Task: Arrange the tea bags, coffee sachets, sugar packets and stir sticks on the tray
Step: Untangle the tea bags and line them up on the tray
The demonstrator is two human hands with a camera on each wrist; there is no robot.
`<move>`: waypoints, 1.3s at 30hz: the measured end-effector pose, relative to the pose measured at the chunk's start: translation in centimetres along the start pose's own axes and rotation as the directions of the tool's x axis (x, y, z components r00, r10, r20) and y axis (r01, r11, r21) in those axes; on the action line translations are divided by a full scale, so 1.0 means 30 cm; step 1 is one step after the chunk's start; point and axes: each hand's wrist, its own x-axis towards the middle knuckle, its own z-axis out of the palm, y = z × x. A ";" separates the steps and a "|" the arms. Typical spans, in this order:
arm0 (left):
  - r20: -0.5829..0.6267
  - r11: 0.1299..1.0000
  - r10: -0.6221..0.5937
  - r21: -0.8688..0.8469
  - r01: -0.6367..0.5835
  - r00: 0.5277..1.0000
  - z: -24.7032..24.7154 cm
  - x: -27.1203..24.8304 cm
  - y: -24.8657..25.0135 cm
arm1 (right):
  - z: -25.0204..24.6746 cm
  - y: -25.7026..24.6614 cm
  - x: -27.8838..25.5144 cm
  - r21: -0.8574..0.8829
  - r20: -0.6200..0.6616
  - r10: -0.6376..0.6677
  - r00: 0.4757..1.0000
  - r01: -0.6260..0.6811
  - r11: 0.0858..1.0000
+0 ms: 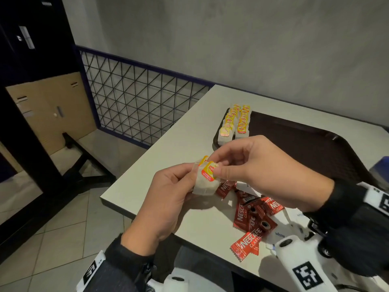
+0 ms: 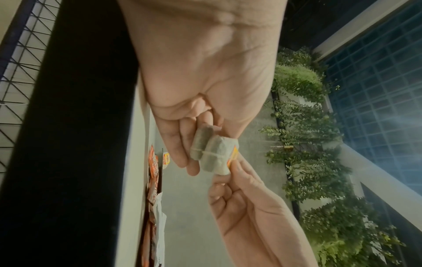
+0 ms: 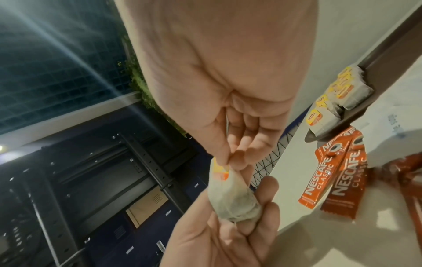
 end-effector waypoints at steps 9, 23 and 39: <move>0.047 1.000 0.000 0.014 -0.001 0.999 -0.003 -0.009 0.002 | 0.040 0.022 0.023 -0.254 -0.177 -0.097 0.979 0.049 0.966; 0.039 0.995 0.005 0.104 -0.009 0.999 -0.011 -0.014 -0.014 | -0.015 -0.003 0.018 -0.249 -0.076 -0.032 0.997 0.013 0.968; 0.036 0.988 0.096 0.122 -0.100 0.995 -0.020 -0.008 -0.025 | -0.304 0.178 0.379 -0.163 -0.199 0.519 0.831 -0.551 0.819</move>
